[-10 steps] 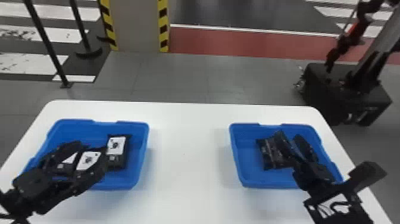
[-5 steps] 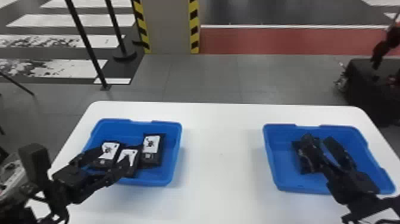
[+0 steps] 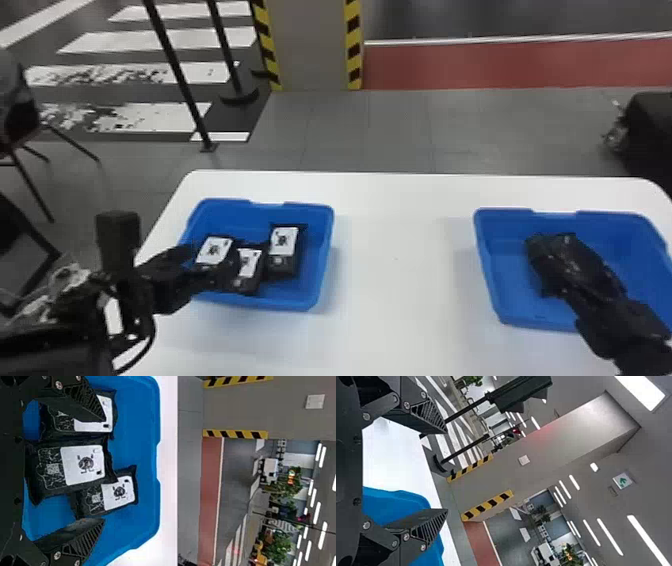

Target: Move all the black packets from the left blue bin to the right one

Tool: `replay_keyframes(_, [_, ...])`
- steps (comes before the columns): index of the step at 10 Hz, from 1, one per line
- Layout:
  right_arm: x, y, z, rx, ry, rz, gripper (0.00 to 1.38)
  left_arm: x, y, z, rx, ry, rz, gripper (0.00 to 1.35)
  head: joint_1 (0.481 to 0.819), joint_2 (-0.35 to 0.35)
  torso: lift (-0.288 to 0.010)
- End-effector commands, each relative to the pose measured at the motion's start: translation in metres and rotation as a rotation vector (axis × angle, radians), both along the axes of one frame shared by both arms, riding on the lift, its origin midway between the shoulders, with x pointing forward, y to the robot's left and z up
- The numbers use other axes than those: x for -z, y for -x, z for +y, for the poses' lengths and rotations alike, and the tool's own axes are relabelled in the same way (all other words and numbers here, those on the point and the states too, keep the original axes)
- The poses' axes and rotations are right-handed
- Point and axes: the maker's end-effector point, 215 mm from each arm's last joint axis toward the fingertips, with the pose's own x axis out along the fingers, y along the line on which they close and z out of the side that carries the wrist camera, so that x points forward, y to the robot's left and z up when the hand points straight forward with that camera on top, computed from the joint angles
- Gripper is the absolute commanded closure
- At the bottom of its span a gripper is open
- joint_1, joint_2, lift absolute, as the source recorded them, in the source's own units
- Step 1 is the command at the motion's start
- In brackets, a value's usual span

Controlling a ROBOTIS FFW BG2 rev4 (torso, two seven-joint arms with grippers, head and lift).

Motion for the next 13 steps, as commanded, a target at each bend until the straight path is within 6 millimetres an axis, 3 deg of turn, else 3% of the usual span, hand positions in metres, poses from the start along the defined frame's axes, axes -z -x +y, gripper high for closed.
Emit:
replay_keyframes(1, [0.001,0.0,0.001,-0.003,-0.001,0.003,0.35,0.02,-0.007,-0.007,0.005,0.025,0.071,0.14,0.695,0.147,-0.11])
replay_keyframes(4, [0.002,0.0,0.003,-0.008,-0.003,0.009,0.35,0.035,-0.025,-0.027,0.023,0.037,0.15,0.15,0.695,0.126,-0.11])
replay_keyframes(7, [0.004,0.001,0.003,-0.011,-0.007,0.011,0.35,0.05,-0.018,-0.027,-0.01,0.026,0.225,0.16,0.695,0.116,-0.11])
replay_keyframes(11, [0.007,0.002,0.006,-0.021,-0.015,0.024,0.35,0.058,-0.014,-0.009,-0.057,-0.015,0.257,0.17,0.695,0.13,-0.11])
replay_keyframes(13, [0.008,0.002,0.006,-0.021,-0.02,0.025,0.35,0.078,-0.019,-0.008,-0.055,-0.007,0.297,0.18,0.695,0.141,-0.11])
